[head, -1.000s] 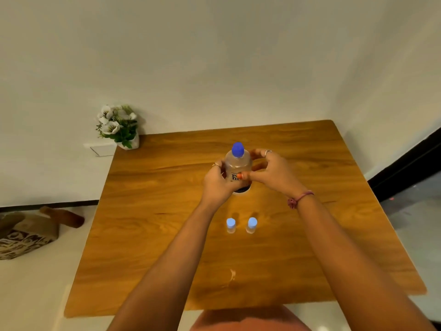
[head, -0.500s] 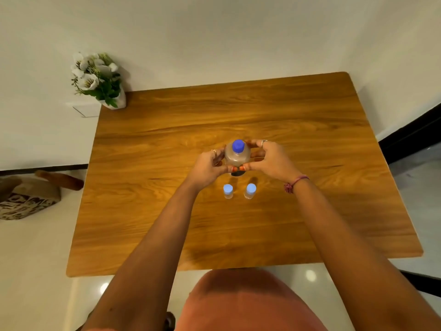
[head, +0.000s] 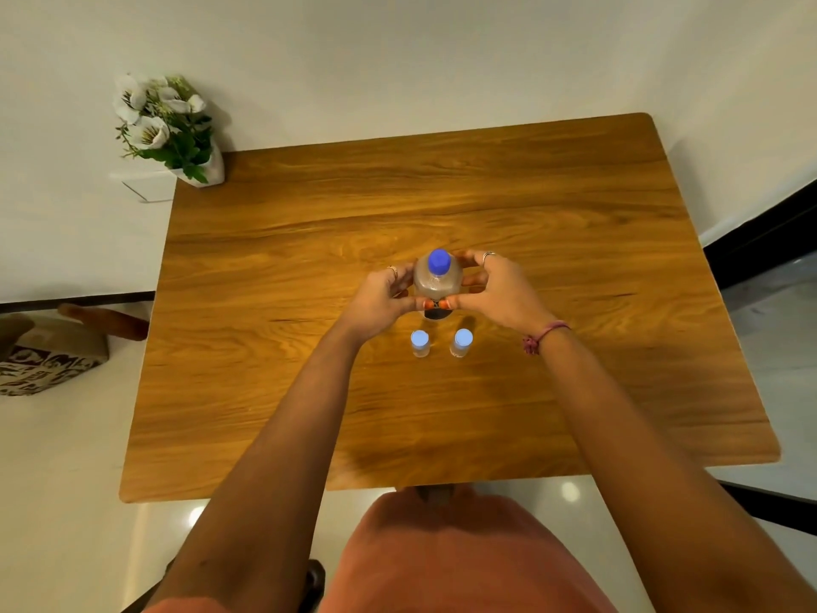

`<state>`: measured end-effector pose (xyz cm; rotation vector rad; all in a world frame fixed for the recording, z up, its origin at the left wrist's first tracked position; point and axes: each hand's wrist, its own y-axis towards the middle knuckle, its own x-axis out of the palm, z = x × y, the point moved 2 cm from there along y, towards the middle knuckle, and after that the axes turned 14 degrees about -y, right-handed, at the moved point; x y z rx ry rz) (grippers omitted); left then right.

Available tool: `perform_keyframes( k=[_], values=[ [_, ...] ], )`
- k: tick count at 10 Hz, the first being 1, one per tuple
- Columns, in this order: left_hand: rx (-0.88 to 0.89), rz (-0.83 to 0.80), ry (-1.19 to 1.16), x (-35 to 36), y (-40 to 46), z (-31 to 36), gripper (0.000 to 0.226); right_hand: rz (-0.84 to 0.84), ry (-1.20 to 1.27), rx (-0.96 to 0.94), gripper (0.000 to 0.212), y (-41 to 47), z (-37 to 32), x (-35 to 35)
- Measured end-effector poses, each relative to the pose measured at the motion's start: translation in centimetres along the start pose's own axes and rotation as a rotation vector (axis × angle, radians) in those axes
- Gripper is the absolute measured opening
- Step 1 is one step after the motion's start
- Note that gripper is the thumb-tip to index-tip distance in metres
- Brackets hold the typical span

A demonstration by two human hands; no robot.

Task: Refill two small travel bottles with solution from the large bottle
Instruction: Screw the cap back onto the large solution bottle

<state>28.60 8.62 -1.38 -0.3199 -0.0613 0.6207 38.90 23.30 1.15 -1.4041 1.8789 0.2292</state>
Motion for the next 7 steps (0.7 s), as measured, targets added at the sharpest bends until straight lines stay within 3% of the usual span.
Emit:
perform_keyframes(
  k=[4, 7],
  values=[
    [-0.018, -0.01, 0.002, -0.5, 0.2, -0.1, 0.06, -0.01, -0.002, 0.007, 0.073, 0.0, 0.0, 0.3],
    [0.006, 0.028, 0.066, -1.0, -0.5, 1.7, 0.082, -0.03, -0.099, -0.013, 0.078, -0.5, -0.8, -0.4]
  ],
)
